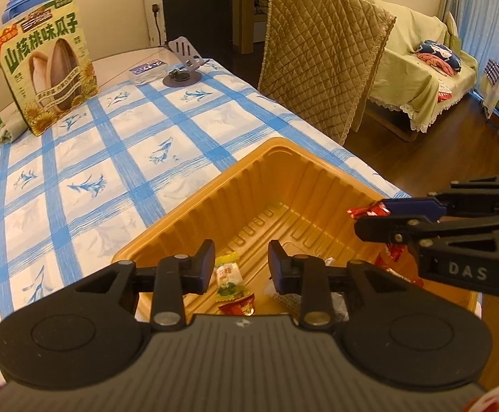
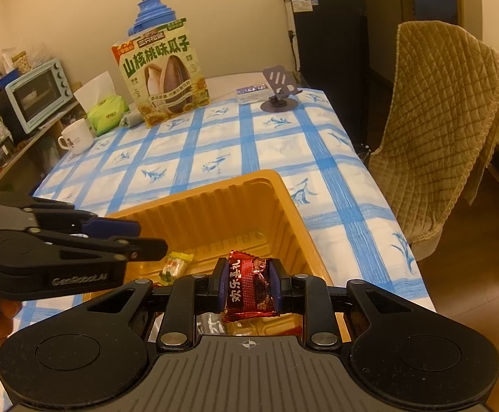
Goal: Organize snacks
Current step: 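Lower the yellow-green candy into the tray and open left tool, then open right tool to drop the dark red packet into the tray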
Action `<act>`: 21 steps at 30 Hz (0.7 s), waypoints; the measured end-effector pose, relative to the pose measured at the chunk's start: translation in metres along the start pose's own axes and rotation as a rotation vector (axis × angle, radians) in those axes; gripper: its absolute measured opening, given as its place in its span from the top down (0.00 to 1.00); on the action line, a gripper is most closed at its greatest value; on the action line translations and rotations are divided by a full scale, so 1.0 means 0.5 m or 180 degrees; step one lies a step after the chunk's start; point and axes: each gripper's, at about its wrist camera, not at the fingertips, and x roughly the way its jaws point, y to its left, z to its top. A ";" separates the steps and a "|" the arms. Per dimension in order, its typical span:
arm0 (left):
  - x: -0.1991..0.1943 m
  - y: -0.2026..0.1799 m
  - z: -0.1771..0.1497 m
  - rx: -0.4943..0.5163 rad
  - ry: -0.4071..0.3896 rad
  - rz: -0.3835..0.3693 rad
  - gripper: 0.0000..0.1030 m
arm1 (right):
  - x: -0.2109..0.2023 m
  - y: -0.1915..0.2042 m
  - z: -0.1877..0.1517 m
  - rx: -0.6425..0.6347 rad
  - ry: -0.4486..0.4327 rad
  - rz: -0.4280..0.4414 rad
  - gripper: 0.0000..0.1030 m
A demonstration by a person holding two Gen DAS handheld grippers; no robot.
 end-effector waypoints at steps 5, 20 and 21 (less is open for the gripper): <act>-0.012 0.015 -0.008 -0.0056 -0.0003 0.0041 0.70 | 0.023 0.013 0.012 -0.0076 0.0002 0.0048 0.75; -0.040 0.028 -0.026 -0.0183 -0.0014 0.0069 0.55 | 0.042 0.026 0.035 -0.0009 -0.0171 0.0067 0.38; -0.044 0.027 -0.028 -0.0182 -0.0021 0.0069 0.52 | 0.034 0.026 0.032 -0.0003 -0.0198 0.0060 0.36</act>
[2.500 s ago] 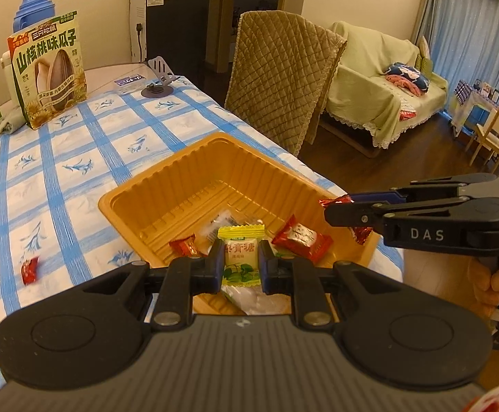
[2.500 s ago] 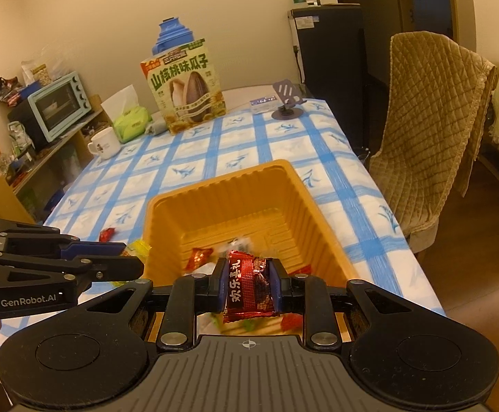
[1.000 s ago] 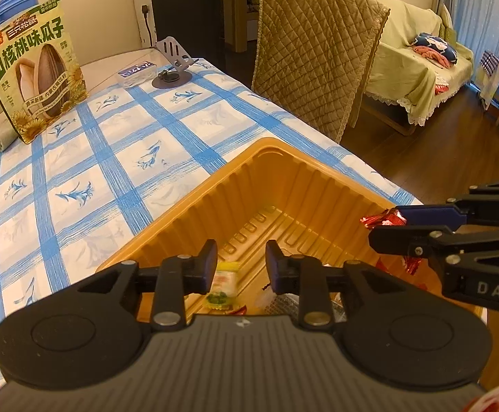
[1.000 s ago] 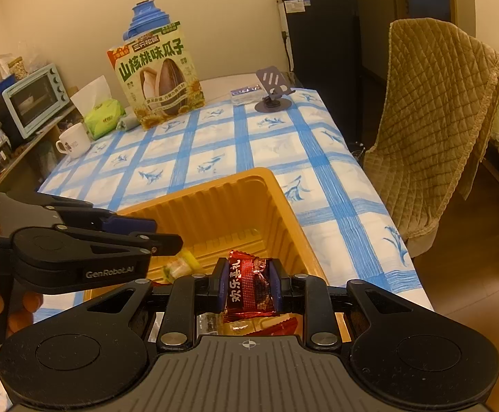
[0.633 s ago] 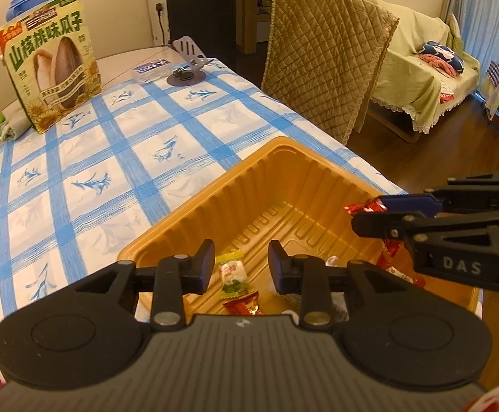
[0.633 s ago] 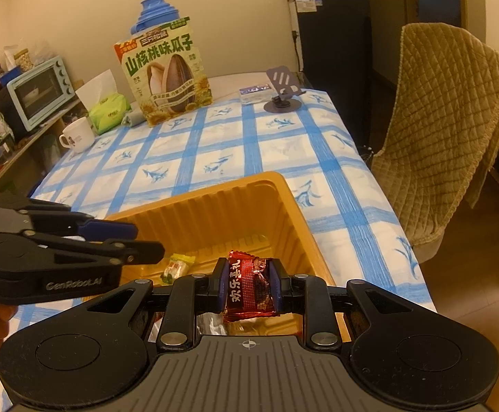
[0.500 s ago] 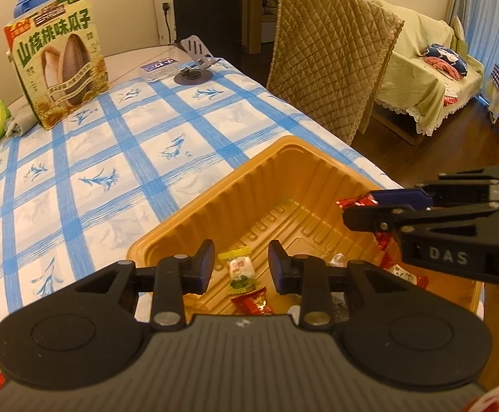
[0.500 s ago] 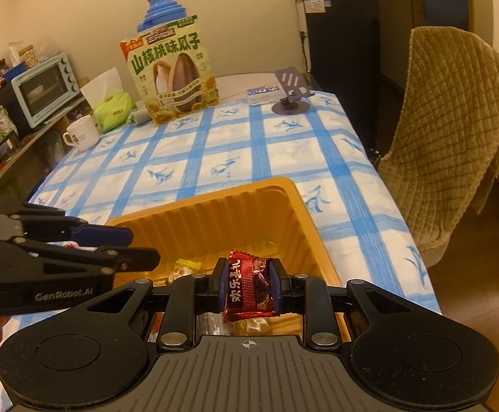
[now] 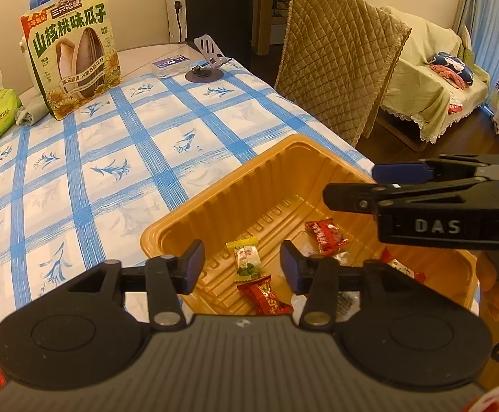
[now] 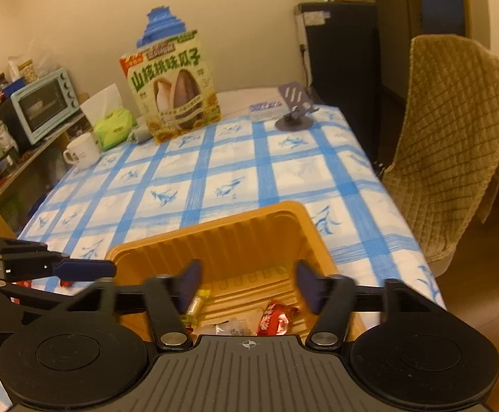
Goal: Organize snacks
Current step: 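Open right tool to drop the dark red packet into the tray, then withdraw both open tools from the tray toward the remaining red sweets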
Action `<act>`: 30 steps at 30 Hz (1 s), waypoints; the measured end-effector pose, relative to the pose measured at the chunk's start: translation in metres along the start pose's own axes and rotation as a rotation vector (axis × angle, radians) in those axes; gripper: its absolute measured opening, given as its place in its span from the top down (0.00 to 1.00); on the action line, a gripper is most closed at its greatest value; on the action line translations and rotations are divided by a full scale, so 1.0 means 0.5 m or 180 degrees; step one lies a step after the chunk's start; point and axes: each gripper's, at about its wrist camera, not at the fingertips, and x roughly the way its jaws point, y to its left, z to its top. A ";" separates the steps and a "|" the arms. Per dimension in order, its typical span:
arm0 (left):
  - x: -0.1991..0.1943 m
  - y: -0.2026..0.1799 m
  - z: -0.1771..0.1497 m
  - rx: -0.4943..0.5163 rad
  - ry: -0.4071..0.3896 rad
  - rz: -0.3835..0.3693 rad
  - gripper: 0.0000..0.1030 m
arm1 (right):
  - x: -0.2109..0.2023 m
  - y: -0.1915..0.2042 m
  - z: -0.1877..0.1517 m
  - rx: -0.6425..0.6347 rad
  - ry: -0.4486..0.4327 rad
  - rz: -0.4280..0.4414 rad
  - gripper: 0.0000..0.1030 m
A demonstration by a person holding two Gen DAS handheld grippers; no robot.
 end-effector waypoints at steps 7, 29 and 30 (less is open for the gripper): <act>-0.031 -0.016 -0.020 -0.0010 -0.0022 -0.0049 0.44 | -0.054 -0.015 -0.023 0.0118 0.0073 -0.0008 0.25; -0.211 -0.099 -0.122 -0.0122 -0.0208 -0.0159 0.27 | -0.244 0.007 -0.099 0.0189 0.0205 -0.0060 0.14; -0.217 -0.101 -0.128 -0.0127 -0.0205 -0.0153 0.27 | -0.250 0.012 -0.103 0.0171 0.0212 -0.0045 0.14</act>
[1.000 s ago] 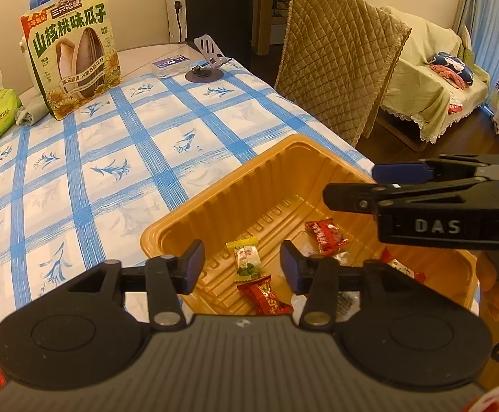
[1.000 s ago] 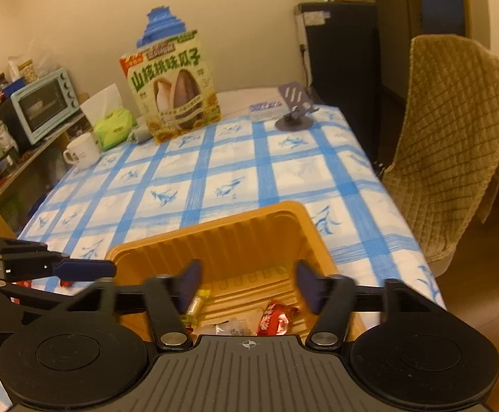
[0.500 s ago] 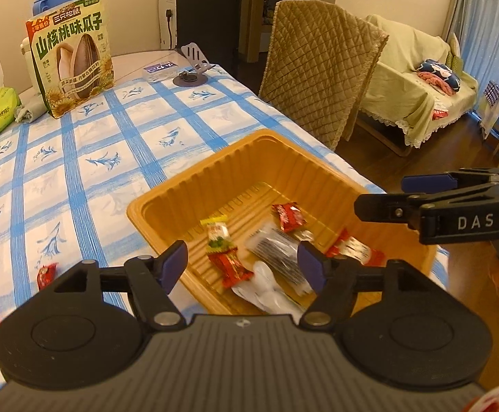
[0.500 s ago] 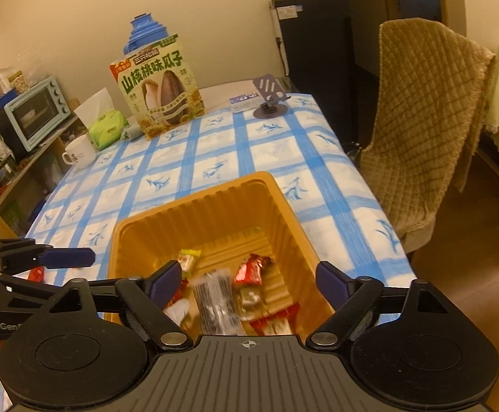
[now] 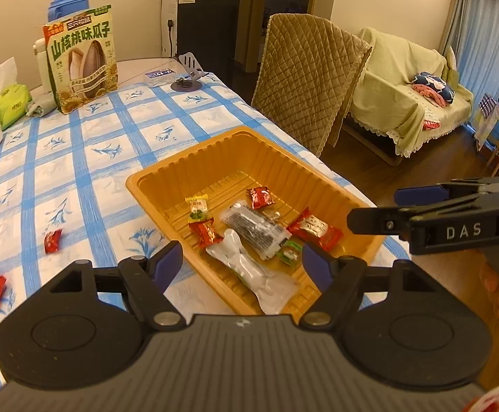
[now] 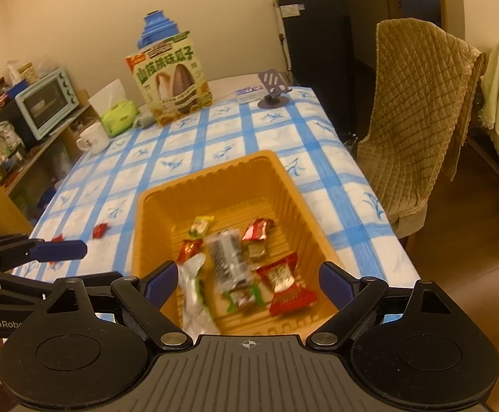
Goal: Organize snacks
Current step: 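Withdraw both open tools from the tray toward the remaining red sweets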
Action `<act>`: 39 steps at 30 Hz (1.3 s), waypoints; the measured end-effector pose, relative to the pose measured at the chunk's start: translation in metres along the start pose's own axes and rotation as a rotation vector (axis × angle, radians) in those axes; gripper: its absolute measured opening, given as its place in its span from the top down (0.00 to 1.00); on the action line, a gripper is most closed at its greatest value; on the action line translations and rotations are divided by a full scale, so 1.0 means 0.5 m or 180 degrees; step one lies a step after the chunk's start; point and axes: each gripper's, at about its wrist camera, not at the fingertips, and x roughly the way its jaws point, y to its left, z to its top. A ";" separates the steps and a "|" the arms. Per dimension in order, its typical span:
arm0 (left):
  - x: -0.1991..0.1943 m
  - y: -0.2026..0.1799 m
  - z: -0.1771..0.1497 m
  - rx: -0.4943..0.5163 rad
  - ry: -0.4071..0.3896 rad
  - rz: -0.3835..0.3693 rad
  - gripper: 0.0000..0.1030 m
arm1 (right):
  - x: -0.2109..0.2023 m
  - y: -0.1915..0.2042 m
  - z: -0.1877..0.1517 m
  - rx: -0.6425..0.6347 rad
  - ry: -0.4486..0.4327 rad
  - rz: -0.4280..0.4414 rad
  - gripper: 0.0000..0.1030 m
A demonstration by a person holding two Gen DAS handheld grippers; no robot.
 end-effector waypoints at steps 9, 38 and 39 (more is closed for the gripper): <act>-0.069 0.008 -0.064 -0.0113 0.0046 0.0095 0.27 | -0.036 0.049 -0.055 -0.0148 0.0185 0.0182 0.14; -0.216 0.223 -0.196 -0.0654 0.0131 0.0583 0.27 | 0.049 0.319 -0.119 -0.0621 0.0621 0.0737 0.14; -0.217 0.233 -0.198 -0.0667 0.0136 0.0591 0.27 | 0.054 0.327 -0.119 -0.0625 0.0626 0.0741 0.14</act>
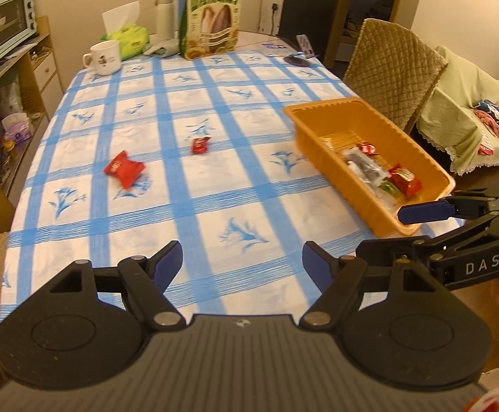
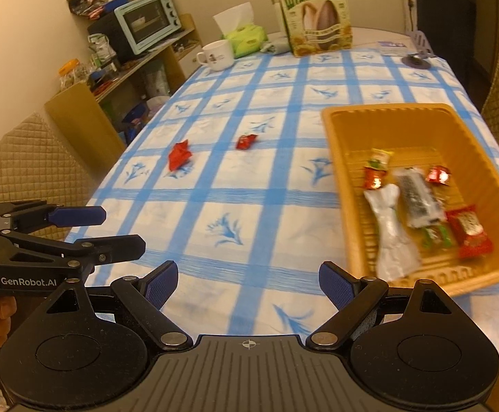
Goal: Organize snacks
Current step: 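Withdraw both open tools from the tray toward the remaining red sweets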
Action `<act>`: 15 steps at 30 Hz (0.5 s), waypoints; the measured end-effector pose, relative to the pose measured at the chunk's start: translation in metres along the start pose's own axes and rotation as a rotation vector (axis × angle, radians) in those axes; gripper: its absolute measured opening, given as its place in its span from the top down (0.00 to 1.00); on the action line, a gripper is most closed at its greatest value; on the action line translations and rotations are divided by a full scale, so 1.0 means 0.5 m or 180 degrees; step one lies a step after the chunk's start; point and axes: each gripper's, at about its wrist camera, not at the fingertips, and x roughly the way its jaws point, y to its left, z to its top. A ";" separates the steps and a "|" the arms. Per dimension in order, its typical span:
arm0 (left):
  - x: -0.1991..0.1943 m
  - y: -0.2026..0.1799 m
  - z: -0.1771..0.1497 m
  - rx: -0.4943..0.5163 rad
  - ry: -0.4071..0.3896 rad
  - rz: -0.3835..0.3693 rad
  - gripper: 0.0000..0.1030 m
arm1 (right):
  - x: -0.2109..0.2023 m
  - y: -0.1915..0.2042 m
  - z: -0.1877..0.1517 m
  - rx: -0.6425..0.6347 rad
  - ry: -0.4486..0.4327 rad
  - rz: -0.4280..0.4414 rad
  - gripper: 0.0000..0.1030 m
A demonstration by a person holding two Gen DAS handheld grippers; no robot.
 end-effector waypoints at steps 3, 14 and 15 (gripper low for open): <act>0.003 0.031 -0.001 -0.0033 0.0015 0.0032 0.27 | 0.024 0.021 0.010 -0.0006 0.0023 0.0006 0.14; 0.041 0.132 0.007 -0.0052 0.0119 0.0040 0.27 | 0.114 0.077 0.051 0.0010 0.0024 -0.0090 0.14; 0.046 0.141 0.010 -0.0056 0.0124 0.0038 0.27 | 0.121 0.080 0.055 0.0019 0.0015 -0.0103 0.14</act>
